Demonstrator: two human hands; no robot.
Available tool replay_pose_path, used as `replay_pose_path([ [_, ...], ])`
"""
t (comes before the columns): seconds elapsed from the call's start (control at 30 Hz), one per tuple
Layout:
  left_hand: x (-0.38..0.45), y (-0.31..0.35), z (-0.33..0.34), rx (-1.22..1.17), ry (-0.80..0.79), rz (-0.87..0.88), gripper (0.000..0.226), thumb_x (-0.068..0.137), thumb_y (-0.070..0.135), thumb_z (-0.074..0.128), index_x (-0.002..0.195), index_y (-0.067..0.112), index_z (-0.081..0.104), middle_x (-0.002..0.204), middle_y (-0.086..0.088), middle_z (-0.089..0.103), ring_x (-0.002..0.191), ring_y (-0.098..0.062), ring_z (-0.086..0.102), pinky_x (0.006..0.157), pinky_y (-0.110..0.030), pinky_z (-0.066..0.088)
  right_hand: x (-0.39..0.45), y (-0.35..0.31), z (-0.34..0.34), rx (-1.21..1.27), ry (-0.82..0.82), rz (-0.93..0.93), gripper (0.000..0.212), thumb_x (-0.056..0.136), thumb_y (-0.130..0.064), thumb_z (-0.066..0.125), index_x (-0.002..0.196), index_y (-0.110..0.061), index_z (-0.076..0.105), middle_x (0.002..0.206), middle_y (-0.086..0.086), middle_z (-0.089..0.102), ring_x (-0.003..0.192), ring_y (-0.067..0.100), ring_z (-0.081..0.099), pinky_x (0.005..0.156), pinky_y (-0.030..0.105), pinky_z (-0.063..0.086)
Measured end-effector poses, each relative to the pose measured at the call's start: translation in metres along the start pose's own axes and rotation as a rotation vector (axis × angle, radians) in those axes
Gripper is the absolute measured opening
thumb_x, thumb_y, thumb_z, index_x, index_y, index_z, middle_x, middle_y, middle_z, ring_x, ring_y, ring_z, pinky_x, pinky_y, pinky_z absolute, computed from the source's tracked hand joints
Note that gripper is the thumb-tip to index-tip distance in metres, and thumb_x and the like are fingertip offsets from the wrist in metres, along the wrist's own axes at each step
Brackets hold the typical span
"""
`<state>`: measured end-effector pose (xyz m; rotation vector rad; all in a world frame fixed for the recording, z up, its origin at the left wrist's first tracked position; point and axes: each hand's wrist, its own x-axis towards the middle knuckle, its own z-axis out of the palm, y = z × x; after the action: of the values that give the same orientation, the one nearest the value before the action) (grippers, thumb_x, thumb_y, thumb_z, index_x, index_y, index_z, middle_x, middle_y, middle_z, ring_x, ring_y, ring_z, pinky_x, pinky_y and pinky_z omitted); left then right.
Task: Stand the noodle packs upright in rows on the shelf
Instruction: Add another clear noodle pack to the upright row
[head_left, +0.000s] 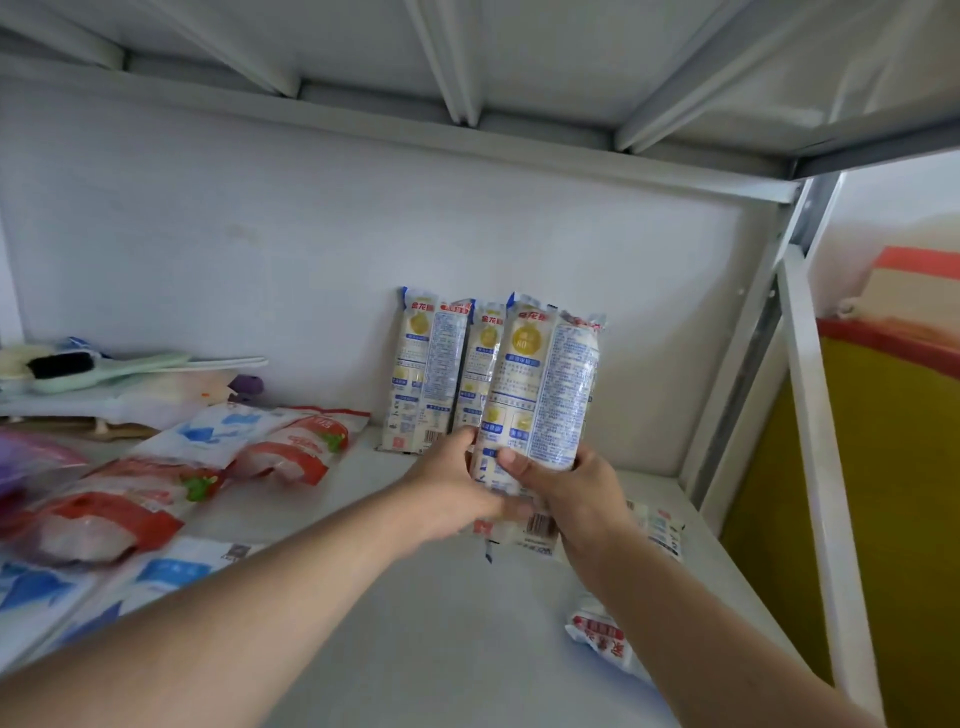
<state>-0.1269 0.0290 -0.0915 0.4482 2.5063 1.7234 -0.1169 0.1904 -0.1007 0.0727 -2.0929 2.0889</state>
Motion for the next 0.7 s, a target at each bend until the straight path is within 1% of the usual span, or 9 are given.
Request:
replay_pose_path([
  [0.07,0.002,-0.005,0.003,-0.001,-0.004,-0.023,0.079,0.055,0.022,0.096,0.123,0.03,0.058,0.107,0.011,0.075,0.098,-0.008,0.072,0.09,-0.039,0.059,-0.002,0.001,0.0,-0.009,-0.017,-0.005,0.05,0.058,-0.034,0.097,0.103,-0.02,0.08,0.1,0.007,0.082,0.095,0.031,0.079,0.091,0.059,0.06],
  [0.17,0.001,-0.01,0.003,-0.001,0.007,-0.041,0.072,0.058,0.017,0.095,0.118,0.03,0.057,0.103,0.011,0.075,0.095,-0.007,0.072,0.088,-0.037,0.06,-0.002,0.004,0.001,-0.031,0.001,0.003,0.063,0.051,-0.039,0.096,0.108,-0.018,0.078,0.1,0.005,0.083,0.094,0.029,0.079,0.091,0.057,0.061],
  [0.27,0.001,-0.01,0.005,-0.017,0.034,-0.019,0.069,0.06,0.011,0.094,0.117,0.029,0.059,0.101,0.012,0.075,0.091,-0.004,0.072,0.085,-0.032,0.061,-0.003,0.004,0.003,-0.041,0.006,-0.002,0.066,0.051,-0.042,0.097,0.109,-0.019,0.077,0.102,0.004,0.082,0.096,0.028,0.079,0.091,0.056,0.06],
  [0.33,0.002,-0.011,0.007,-0.028,0.051,-0.006,0.069,0.059,0.008,0.093,0.116,0.029,0.059,0.102,0.012,0.075,0.091,-0.005,0.072,0.084,-0.034,0.061,-0.005,0.003,0.004,-0.063,0.006,-0.012,0.06,0.055,-0.04,0.097,0.109,-0.021,0.078,0.101,0.002,0.083,0.096,0.027,0.079,0.09,0.055,0.061],
  [0.47,0.004,-0.013,0.007,-0.026,0.08,0.038,0.068,0.06,0.002,0.091,0.114,0.031,0.061,0.104,0.012,0.074,0.094,-0.009,0.072,0.08,-0.038,0.063,-0.006,0.0,0.003,-0.111,0.022,-0.046,0.041,0.07,-0.024,0.094,0.106,-0.022,0.077,0.096,-0.003,0.083,0.091,0.021,0.08,0.081,0.045,0.065],
  [0.57,0.003,-0.014,0.006,-0.005,0.12,0.061,0.061,0.063,-0.001,0.089,0.105,0.033,0.062,0.1,0.009,0.074,0.091,-0.011,0.072,0.071,-0.032,0.063,-0.007,-0.005,0.003,-0.187,0.016,-0.068,0.034,0.073,-0.026,0.092,0.103,-0.025,0.075,0.092,-0.01,0.082,0.085,0.009,0.079,0.07,0.028,0.064],
  [0.6,0.003,-0.015,0.005,0.017,0.151,0.071,0.057,0.063,0.001,0.09,0.103,0.03,0.063,0.097,0.008,0.075,0.089,-0.012,0.072,0.071,-0.03,0.062,-0.006,-0.006,0.002,-0.232,0.031,-0.07,0.033,0.074,-0.03,0.091,0.103,-0.024,0.075,0.091,-0.011,0.082,0.084,0.007,0.079,0.071,0.027,0.063],
  [0.63,0.004,-0.014,0.004,0.045,0.191,0.078,0.052,0.062,0.003,0.091,0.101,0.027,0.064,0.093,0.006,0.075,0.087,-0.013,0.073,0.07,-0.028,0.06,-0.004,-0.008,0.001,-0.285,0.055,-0.058,0.034,0.075,-0.034,0.09,0.103,-0.023,0.075,0.092,-0.009,0.082,0.085,0.009,0.079,0.075,0.031,0.064],
  [0.7,0.008,-0.01,-0.003,0.086,0.273,0.095,0.045,0.062,0.008,0.091,0.096,0.021,0.067,0.088,0.005,0.075,0.083,-0.015,0.073,0.069,-0.027,0.057,-0.001,-0.013,-0.001,-0.424,0.091,-0.025,0.038,0.079,-0.045,0.086,0.103,-0.018,0.073,0.09,-0.004,0.081,0.086,0.019,0.078,0.081,0.043,0.064],
])
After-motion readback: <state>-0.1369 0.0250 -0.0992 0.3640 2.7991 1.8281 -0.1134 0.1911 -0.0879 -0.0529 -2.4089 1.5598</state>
